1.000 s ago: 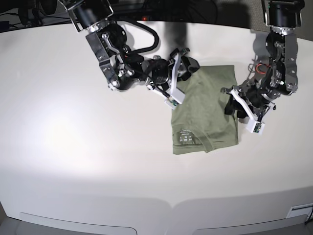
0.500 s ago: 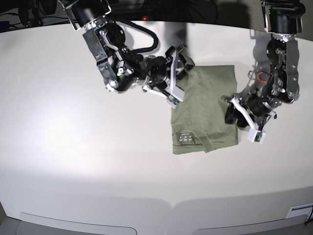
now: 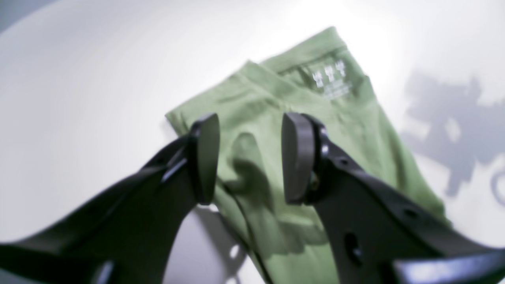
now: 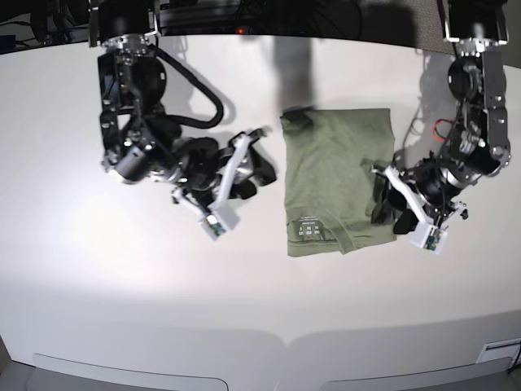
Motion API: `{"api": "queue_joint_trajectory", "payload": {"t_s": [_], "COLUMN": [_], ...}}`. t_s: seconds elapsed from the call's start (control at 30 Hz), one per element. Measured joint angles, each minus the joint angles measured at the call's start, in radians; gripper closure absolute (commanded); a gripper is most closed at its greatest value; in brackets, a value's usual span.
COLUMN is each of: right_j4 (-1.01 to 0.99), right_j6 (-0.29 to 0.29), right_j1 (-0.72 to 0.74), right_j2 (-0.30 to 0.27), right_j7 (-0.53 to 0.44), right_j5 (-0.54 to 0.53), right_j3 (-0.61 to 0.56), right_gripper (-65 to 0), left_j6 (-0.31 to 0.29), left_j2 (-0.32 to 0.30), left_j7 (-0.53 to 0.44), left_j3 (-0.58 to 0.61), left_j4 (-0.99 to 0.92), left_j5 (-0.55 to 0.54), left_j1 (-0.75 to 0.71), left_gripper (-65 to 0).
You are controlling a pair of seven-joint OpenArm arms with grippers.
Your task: Fold the T-shirt properly
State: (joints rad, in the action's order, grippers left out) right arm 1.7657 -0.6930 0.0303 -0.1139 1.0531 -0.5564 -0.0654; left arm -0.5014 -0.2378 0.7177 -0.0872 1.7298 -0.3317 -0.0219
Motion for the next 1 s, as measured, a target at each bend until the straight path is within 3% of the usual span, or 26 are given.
{"api": "queue_joint_trajectory", "payload": {"t_s": [0.1,0.2,0.43,0.57,0.73,0.83,1.0], "right_j4": [0.059,0.147,0.333,0.406,0.422,0.422,0.412], "right_j6": [0.000,-0.002,-0.003,-0.005,-0.005,-0.009,-0.008], "right_j1": [-0.039,-0.121,-0.413,-0.589,-0.806,-0.970,-1.157], "right_j2": [-0.019,-0.068,-0.187,-0.190,-0.198,-0.194,-0.200], "right_j7": [0.055,0.178,0.201,0.202,0.282,0.309,0.257], "right_j5": [-0.064,-0.129,-0.134,-0.165,-0.340,-0.423,-0.426], "right_j3": [0.074,0.141,0.385,0.518,0.622,0.621,0.579], "right_gripper": [-24.6,-24.6,-24.6,-24.6,-24.6,-24.6,-24.6], "left_j6": [0.007,0.086,0.099,0.102,0.098,0.101,0.095], "left_j2": [-0.001,0.000,0.000,-0.002,-0.001,-0.002,-0.002], "left_j7": [0.045,0.125,0.151,0.165,0.185,0.193,0.066], "left_j3": [-0.006,-0.028,-0.175,-0.242,-0.266,-0.267,-0.267], "left_j4": [0.093,0.180,0.318,0.376,0.390,0.389,0.377], "left_j5": [-0.002,-0.005,-0.006,-0.005,-0.010,-0.008,-0.013], "left_j1": [-0.075,-0.156,-0.399,-0.549,-0.752,-0.885,-1.041], "left_gripper": [-25.8,-25.8,-25.8,-25.8,-25.8,-25.8,-25.8]}}
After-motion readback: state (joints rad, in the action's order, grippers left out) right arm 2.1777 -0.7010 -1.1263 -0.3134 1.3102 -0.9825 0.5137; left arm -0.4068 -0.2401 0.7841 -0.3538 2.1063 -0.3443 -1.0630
